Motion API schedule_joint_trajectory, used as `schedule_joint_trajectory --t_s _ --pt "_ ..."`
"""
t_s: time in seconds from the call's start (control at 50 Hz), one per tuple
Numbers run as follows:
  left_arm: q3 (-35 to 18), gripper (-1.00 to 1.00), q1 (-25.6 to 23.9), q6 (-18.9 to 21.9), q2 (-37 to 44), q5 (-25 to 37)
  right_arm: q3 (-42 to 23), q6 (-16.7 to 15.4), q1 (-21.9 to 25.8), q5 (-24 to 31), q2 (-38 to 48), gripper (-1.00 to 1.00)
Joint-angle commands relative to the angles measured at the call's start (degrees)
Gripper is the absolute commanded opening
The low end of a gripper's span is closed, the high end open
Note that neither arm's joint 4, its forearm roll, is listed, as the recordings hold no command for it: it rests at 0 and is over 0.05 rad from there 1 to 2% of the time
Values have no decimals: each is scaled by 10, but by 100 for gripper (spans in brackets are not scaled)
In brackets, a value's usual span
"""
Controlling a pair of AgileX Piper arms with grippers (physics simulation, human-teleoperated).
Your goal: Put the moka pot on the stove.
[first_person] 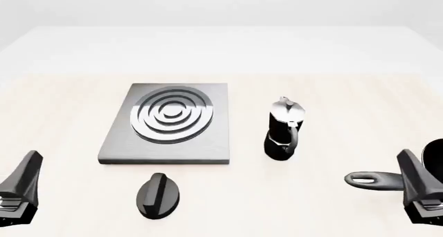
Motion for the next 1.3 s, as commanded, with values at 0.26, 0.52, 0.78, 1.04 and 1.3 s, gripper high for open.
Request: schedule_joint_trajectory --t_s 0.26,0.52,0.78,1.04,1.3 --pt "0 100 0 0 0 0 -17 6 39 6 6 100" --pt "0 100 0 0 0 0 -32 5 76 -12 38 100" --pt "0 100 0 0 0 0 -46 -14 110 -44 86 100" --pt "0 100 0 0 0 0 -47 -23 152 -82 138 100" --pt "0 100 0 0 0 0 -43 -21 175 -123 183 100"
